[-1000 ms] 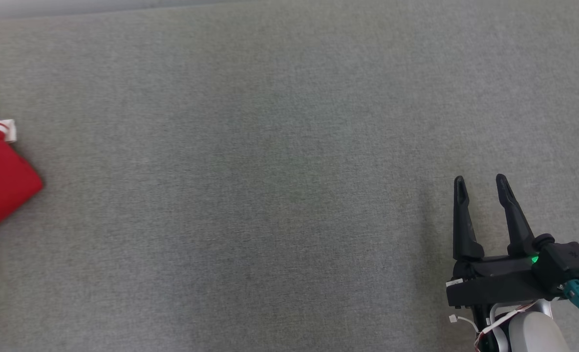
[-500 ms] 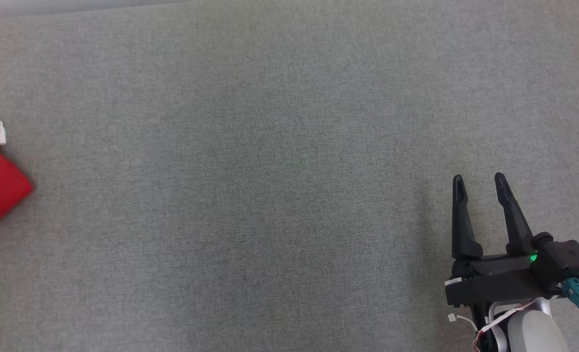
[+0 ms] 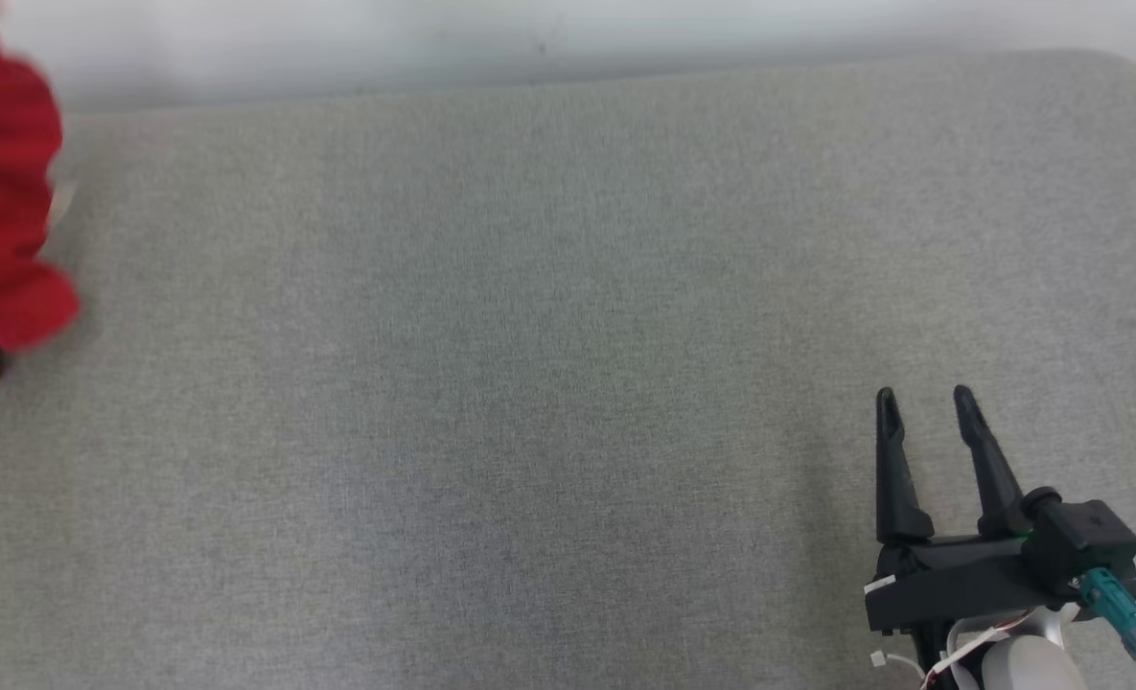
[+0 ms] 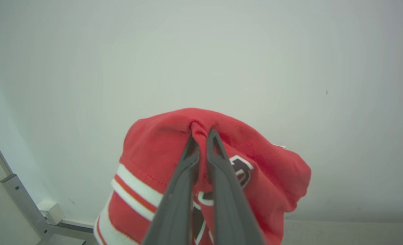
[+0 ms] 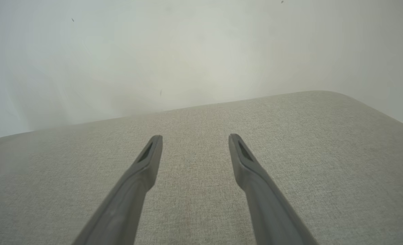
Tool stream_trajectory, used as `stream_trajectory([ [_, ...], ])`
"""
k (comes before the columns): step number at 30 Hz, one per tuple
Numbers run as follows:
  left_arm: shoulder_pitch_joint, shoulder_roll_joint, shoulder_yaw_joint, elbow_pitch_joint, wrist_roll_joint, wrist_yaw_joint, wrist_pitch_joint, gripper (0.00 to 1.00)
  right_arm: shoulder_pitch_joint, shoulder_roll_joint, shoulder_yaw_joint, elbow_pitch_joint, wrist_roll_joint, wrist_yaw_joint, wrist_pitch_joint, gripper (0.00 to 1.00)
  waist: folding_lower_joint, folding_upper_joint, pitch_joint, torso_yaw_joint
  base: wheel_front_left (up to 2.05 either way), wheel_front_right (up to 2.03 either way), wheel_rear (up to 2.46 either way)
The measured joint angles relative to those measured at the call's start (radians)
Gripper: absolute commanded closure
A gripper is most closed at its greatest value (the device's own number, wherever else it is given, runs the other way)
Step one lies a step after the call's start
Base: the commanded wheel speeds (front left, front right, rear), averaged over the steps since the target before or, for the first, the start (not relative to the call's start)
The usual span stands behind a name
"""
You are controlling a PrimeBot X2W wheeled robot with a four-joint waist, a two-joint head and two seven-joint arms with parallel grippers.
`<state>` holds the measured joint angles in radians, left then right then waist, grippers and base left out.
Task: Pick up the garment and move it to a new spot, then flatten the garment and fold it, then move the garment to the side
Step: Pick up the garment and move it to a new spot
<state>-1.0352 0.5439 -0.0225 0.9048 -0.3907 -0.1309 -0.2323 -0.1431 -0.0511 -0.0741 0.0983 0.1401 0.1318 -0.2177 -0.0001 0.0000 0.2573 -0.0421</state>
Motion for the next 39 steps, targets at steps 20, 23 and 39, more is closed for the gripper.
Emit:
stream_trajectory([
  [20,0.112,-0.229,-0.184,-0.749,-0.07,0.08,0.169,1.0,0.029,0.0,0.053,0.131,0.086,0.0,-0.043,0.0,-0.0001,-0.0001,-0.123,-0.149,0.0,0.0,0.0],
  [23,0.152,-0.269,-0.222,-0.787,-0.07,0.093,0.191,1.0,0.028,0.0,0.057,0.137,0.095,0.0,-0.044,0.0,-0.0001,-0.0001,-0.125,-0.187,0.0,0.0,0.0],
  [39,0.433,-0.351,-0.359,-0.468,-0.103,0.059,0.147,1.0,0.018,0.0,0.084,0.133,0.112,0.0,-0.044,0.0,0.0001,0.0,-0.091,-0.321,0.0,0.0,0.0],
])
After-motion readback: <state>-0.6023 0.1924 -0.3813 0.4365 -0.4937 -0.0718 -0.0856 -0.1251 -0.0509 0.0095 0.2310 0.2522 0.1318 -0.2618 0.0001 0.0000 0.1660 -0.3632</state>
